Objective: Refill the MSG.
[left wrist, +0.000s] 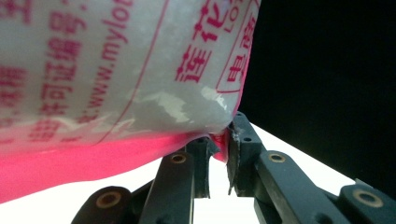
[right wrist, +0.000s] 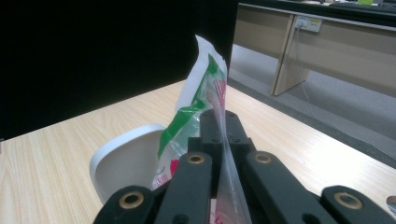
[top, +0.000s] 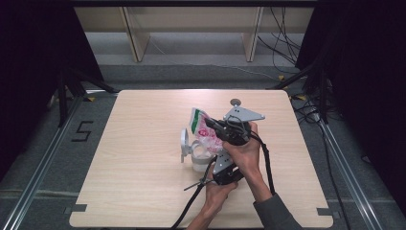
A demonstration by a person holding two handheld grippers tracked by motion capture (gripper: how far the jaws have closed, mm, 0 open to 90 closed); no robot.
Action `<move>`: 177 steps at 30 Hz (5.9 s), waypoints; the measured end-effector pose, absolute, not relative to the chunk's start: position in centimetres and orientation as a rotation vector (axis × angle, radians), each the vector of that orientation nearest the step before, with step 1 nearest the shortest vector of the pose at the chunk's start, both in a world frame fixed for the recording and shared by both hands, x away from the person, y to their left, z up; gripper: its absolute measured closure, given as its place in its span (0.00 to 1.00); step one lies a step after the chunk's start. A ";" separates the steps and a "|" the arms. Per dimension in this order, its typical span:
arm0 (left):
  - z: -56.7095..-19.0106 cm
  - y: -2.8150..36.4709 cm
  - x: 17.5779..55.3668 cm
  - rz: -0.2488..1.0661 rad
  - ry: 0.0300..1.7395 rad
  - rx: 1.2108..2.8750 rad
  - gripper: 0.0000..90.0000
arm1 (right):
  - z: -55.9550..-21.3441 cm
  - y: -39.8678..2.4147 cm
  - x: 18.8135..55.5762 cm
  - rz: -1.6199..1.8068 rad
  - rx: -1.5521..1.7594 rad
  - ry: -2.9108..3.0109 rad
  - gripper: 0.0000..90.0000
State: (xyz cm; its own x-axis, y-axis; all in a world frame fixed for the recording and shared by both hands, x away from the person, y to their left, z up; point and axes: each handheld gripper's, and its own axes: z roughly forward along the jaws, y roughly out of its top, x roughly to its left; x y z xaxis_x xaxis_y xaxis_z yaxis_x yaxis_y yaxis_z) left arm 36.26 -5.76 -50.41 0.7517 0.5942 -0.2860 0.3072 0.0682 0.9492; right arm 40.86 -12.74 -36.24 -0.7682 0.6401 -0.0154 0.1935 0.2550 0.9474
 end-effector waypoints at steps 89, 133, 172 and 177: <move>-50.5 -5.2 36.5 0.279 0.721 1.555 0.89 | -36.6 -11.5 40.8 1.503 0.728 2.158 1.00; -50.6 -5.4 36.4 0.279 0.721 1.550 0.89 | -36.6 -11.7 40.9 1.522 0.761 2.153 1.00; -50.6 -5.2 36.5 0.286 0.720 1.546 0.89 | -36.5 -11.4 40.8 1.517 0.739 2.137 1.00; -50.6 -5.2 36.5 0.286 0.720 1.545 0.89 | -36.5 -11.3 40.7 1.526 0.735 2.160 1.00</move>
